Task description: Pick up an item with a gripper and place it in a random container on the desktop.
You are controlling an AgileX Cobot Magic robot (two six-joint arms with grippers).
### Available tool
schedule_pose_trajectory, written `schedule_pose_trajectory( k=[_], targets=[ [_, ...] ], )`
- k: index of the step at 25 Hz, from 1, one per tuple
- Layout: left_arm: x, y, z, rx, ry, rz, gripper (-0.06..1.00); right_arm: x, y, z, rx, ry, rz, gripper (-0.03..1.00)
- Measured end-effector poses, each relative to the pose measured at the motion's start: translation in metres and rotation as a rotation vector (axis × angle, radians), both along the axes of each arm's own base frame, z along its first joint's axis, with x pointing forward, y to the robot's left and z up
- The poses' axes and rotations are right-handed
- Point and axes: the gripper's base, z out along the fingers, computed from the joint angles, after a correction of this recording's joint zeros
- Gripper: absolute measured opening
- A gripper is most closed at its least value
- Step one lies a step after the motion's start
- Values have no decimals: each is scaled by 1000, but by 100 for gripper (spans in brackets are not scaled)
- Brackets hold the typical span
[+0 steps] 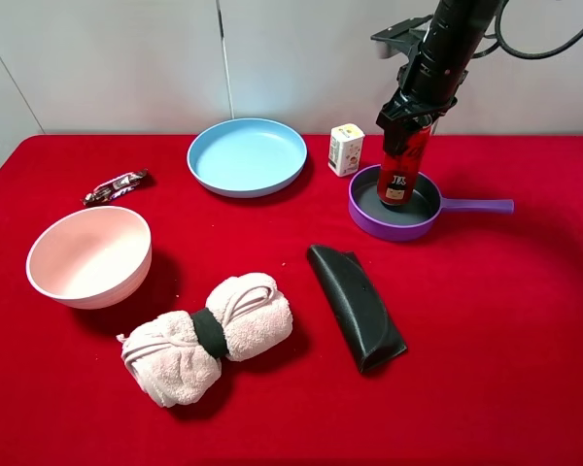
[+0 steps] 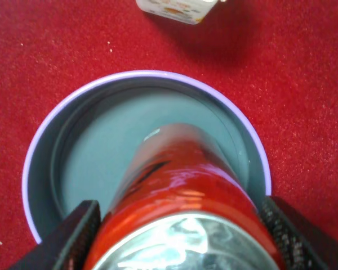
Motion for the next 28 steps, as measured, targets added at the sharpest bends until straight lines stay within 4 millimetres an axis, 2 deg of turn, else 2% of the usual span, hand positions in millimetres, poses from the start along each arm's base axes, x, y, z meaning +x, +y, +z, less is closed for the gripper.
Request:
schedule_pose_trajectory(
  k=[13, 15, 20, 28],
  targets=[
    [0, 0, 0, 0, 0, 0, 99, -3, -1, -1, -9, 31, -1, 45],
    [0, 0, 0, 0, 0, 0, 99, -3, -1, 0, -11, 30, 0, 48],
    [0, 0, 0, 0, 0, 0, 99, -3, -1, 2, -9, 37, -15, 66],
    [0, 0, 0, 0, 0, 0, 99, -4, -1, 2, -6, 47, -51, 69]
  ],
)
